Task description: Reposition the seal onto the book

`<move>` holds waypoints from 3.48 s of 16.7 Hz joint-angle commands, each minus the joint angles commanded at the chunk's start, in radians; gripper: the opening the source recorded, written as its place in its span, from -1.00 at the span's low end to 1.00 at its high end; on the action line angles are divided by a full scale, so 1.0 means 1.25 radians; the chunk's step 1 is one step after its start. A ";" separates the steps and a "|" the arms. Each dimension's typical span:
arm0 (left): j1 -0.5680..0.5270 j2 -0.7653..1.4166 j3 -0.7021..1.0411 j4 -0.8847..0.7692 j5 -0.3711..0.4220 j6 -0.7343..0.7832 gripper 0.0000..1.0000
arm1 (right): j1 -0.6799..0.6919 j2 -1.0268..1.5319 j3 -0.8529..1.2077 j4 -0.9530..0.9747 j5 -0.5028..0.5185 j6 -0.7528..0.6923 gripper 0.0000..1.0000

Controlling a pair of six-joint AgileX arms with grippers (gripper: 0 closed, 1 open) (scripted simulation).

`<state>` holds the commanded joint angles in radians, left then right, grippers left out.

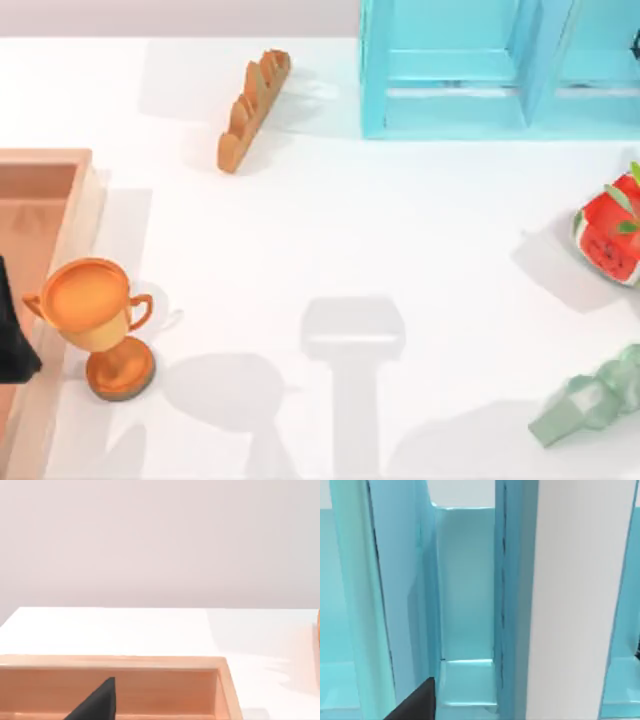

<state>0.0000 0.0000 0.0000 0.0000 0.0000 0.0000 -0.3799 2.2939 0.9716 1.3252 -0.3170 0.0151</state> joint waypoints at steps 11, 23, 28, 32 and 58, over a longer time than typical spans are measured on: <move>0.000 0.000 0.000 0.000 0.000 0.000 1.00 | 0.034 0.143 0.307 -0.166 0.037 -0.002 1.00; 0.000 0.000 0.000 0.000 0.000 0.000 1.00 | 0.034 0.143 0.307 -0.166 0.037 -0.002 -0.36; 0.000 0.000 0.000 0.000 0.000 0.000 1.00 | 0.034 0.143 0.307 -0.166 0.037 -0.002 -1.00; 0.000 0.000 0.000 0.000 0.000 0.000 1.00 | 0.034 0.143 0.307 -0.166 0.037 -0.002 -1.00; 0.000 0.000 0.000 0.000 0.000 0.000 1.00 | -0.149 -0.732 -0.157 -0.572 -0.154 0.004 -1.00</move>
<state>0.0000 0.0000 0.0000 0.0000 0.0000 0.0000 -0.5659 1.3788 0.7753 0.6108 -0.5100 0.0207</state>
